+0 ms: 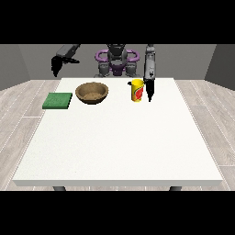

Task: Pick the cup and pour the ball into the bowl, then pick the bowl and place it on the pad

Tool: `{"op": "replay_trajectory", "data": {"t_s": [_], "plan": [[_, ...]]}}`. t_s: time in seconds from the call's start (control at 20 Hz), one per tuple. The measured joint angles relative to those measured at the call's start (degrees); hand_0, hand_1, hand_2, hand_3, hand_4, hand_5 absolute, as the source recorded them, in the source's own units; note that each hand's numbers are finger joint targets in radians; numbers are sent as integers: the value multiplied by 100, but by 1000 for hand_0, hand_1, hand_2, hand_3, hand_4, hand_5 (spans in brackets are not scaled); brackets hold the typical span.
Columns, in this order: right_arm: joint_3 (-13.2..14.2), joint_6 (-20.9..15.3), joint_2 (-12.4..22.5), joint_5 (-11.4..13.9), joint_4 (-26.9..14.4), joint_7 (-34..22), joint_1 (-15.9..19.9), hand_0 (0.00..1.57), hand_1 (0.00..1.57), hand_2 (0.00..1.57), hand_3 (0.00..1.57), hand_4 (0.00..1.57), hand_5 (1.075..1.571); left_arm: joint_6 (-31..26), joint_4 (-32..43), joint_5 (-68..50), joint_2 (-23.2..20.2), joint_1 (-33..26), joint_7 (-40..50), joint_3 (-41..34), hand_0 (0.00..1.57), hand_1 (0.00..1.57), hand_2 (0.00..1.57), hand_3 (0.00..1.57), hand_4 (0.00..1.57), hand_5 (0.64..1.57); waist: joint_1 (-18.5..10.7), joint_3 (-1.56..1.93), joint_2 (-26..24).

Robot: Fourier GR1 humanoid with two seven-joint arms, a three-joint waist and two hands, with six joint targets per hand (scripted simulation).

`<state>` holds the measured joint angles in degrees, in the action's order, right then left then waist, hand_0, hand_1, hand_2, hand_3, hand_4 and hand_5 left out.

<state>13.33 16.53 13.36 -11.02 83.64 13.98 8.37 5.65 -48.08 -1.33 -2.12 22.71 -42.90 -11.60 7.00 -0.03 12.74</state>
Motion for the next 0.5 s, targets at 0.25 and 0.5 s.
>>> {"op": "replay_trajectory", "data": {"t_s": [0.25, 0.5], "plan": [[21, 152, 64, -59, 22, 75, 27, 0, 0, 0, 0, 0, 1571, 77, 786, -86, -102, 371, -495, -226, 0, 0, 0, 0, 0, 1526, 146, 0, 169], [83, 222, 160, -69, -82, 111, 140, 0, 0, 0, 0, 0, 1570, 334, 1184, 50, -97, 569, -835, -180, 1245, 1245, 1571, 1571, 1329, 1287, 185, 31, 199]]}}
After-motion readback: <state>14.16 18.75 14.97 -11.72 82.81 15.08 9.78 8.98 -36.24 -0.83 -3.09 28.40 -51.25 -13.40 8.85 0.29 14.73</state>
